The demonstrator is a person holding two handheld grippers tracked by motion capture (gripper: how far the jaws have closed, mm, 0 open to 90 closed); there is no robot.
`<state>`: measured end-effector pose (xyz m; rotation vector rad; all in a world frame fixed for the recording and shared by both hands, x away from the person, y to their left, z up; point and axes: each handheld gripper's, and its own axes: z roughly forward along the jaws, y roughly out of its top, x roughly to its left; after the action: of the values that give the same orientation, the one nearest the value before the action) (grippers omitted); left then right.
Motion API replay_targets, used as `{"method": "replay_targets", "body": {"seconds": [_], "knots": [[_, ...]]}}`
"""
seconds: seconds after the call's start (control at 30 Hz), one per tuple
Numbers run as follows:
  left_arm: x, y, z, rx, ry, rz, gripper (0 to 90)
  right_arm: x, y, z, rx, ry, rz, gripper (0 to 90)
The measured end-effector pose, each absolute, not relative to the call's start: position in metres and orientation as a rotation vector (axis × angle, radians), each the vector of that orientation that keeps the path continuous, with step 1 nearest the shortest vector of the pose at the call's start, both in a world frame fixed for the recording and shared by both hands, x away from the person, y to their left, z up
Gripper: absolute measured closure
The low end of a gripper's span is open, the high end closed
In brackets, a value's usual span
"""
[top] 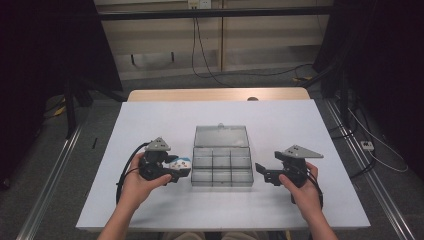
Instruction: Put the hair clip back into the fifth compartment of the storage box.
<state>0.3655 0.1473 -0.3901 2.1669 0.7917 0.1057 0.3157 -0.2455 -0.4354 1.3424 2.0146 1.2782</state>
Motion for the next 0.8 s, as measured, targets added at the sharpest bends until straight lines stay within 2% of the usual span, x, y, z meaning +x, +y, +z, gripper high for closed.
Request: {"method": "replay_targets", "body": {"seconds": [0.8], "knots": [[0.380, 0.124, -0.372, 2.162, 0.771, 0.108, 32.1, 0.314, -0.245, -0.435, 1.337, 2.019, 1.283, 12.2]]}}
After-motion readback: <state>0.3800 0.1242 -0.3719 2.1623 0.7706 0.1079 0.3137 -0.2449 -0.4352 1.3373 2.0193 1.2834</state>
